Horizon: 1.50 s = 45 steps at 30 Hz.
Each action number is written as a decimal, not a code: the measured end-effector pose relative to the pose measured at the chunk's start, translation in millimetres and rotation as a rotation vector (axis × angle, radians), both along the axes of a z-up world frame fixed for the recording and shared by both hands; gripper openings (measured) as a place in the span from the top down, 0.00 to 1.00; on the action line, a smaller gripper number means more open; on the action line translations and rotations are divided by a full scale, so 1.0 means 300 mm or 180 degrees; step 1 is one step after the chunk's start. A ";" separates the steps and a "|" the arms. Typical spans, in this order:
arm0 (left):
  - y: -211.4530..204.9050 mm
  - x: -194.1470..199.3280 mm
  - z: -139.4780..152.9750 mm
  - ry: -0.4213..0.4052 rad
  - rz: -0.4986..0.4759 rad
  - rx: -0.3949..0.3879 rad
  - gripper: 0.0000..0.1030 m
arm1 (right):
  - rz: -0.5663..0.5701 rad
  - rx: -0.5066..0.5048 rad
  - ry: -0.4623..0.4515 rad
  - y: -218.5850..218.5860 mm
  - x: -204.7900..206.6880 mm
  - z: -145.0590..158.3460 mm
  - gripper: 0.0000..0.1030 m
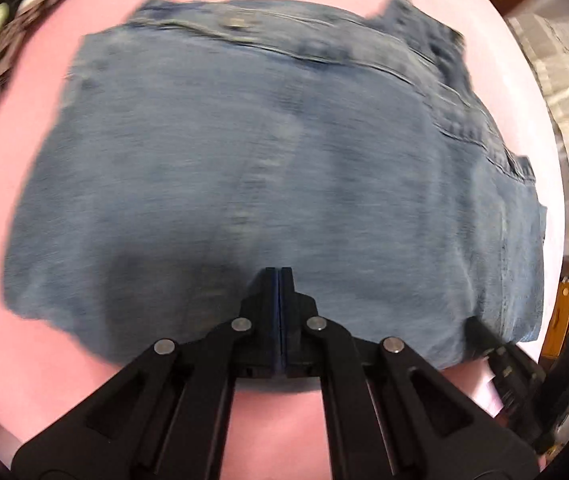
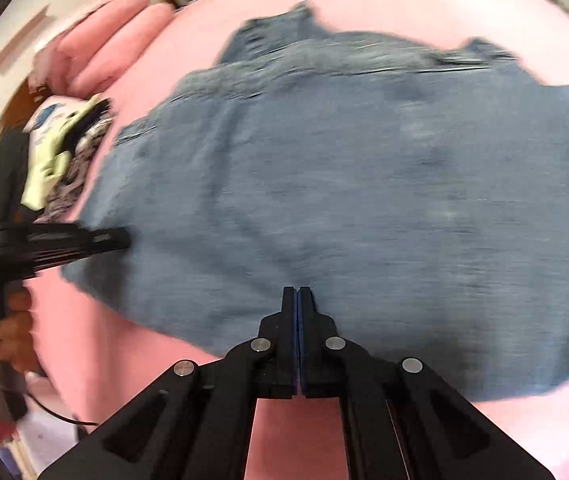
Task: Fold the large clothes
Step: 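Press the folded jacket flat with both closed tools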
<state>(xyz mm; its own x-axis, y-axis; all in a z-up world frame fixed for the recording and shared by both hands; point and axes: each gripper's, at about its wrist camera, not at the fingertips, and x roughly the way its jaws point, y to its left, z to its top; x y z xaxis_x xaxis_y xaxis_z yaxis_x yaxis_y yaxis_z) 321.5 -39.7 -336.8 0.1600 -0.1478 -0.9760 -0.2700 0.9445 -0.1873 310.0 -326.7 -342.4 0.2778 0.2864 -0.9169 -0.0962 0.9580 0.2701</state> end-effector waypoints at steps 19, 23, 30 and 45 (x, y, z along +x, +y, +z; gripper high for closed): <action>-0.040 -0.056 0.127 -0.0257 -0.0527 0.0074 0.99 | -0.0389 0.0485 -0.0240 -0.109 0.002 0.124 1.00; -0.237 0.015 0.068 -0.0229 -0.0981 -0.0057 0.99 | 0.0070 0.0771 -0.0001 0.106 0.055 0.019 1.00; -0.313 0.162 -0.061 -0.0133 -0.0873 -0.0343 0.99 | 0.0096 0.0733 0.0071 0.224 0.187 -0.127 1.00; -0.124 0.398 -0.043 -0.0694 -0.0021 0.0082 0.99 | -0.0337 0.0467 -0.0414 0.046 0.526 -0.091 1.00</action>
<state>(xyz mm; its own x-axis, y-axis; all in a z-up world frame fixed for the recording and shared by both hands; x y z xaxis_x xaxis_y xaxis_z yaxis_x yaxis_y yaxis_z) 440.9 -77.0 -349.7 0.3668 -0.1251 -0.9219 -0.2197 0.9513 -0.2164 467.9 -312.8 -369.7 0.4268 0.3769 -0.8221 -0.0402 0.9160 0.3991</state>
